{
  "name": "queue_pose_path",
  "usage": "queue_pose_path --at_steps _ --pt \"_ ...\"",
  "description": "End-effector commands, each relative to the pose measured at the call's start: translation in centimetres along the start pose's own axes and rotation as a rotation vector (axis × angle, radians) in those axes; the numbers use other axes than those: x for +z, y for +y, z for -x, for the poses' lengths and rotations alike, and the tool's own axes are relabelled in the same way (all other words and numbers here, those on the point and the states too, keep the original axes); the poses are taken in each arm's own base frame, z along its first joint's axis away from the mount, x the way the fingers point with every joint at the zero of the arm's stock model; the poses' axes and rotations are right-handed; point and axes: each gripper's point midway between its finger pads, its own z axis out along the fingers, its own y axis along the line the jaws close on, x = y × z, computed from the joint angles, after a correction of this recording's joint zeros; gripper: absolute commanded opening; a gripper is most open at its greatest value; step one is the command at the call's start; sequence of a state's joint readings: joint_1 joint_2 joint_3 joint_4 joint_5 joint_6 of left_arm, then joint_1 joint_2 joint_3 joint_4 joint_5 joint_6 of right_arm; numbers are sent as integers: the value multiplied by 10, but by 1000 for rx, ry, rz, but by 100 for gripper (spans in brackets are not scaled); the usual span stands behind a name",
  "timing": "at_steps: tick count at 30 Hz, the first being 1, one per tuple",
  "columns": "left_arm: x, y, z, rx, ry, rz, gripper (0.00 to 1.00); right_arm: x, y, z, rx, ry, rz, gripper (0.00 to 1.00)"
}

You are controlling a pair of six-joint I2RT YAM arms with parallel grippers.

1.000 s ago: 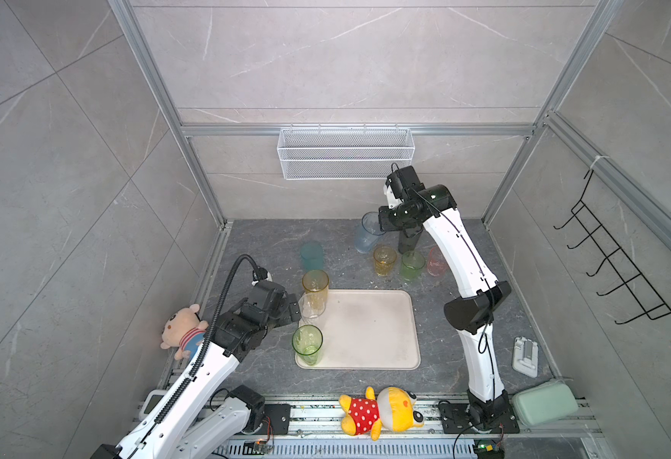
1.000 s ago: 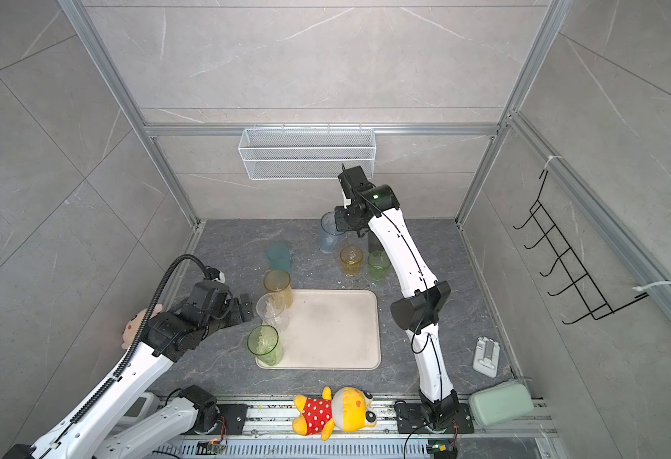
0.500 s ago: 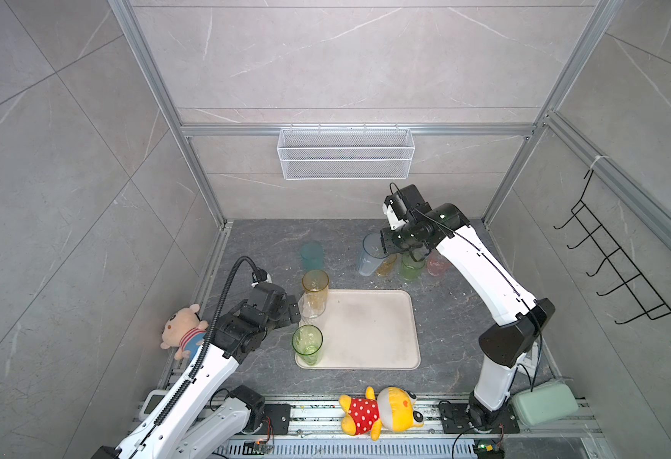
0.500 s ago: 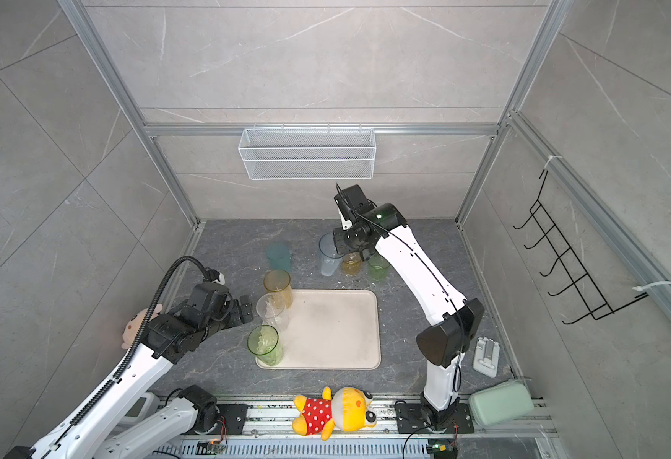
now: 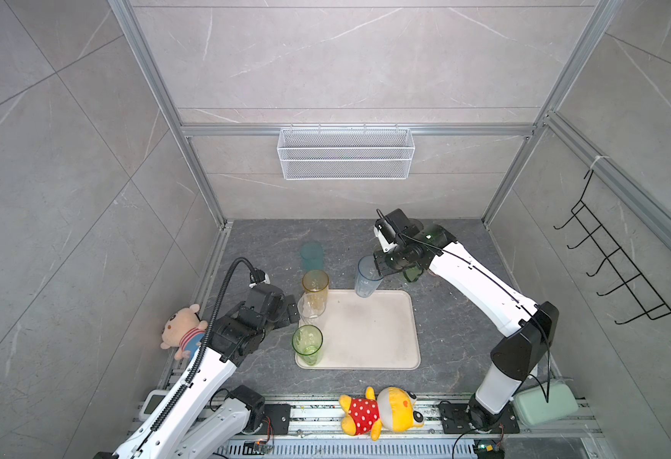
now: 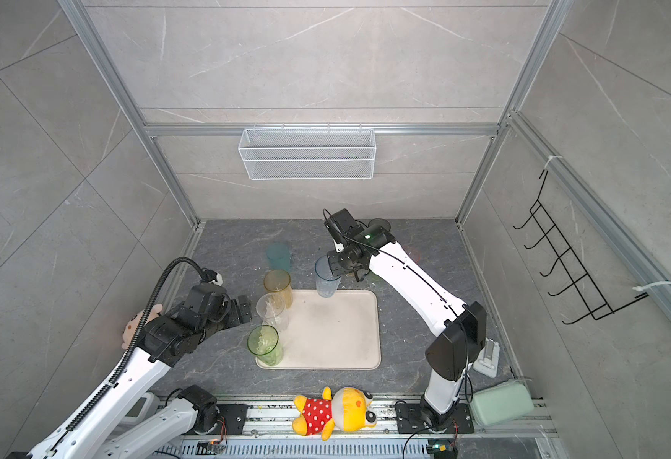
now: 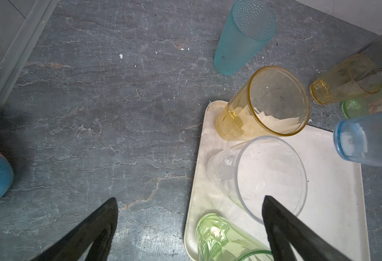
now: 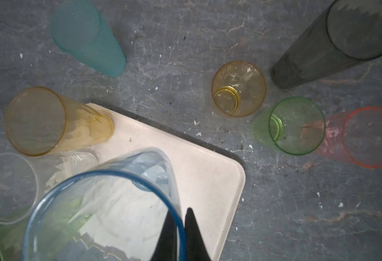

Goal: Place the glasses into the tray
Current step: Place the glass on the tray.

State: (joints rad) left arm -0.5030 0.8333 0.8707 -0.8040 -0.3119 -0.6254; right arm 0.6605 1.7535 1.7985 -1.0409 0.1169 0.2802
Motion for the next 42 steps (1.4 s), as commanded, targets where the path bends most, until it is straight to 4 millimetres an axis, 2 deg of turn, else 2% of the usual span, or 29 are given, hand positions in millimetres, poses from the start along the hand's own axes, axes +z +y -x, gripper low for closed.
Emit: queue_pose_path --at_steps 1,9,28,42 --pt "-2 4 2 -20 -20 8 99 -2 5 1 15 -36 3 0" --pt "-2 5 1 -23 -18 9 99 20 10 -12 -2 4 -18 0" --pt "2 5 -1 -25 -10 12 99 68 8 -16 9 50 -76 0" --pt "4 2 -1 -22 -2 10 99 87 4 -20 13 77 -88 0"
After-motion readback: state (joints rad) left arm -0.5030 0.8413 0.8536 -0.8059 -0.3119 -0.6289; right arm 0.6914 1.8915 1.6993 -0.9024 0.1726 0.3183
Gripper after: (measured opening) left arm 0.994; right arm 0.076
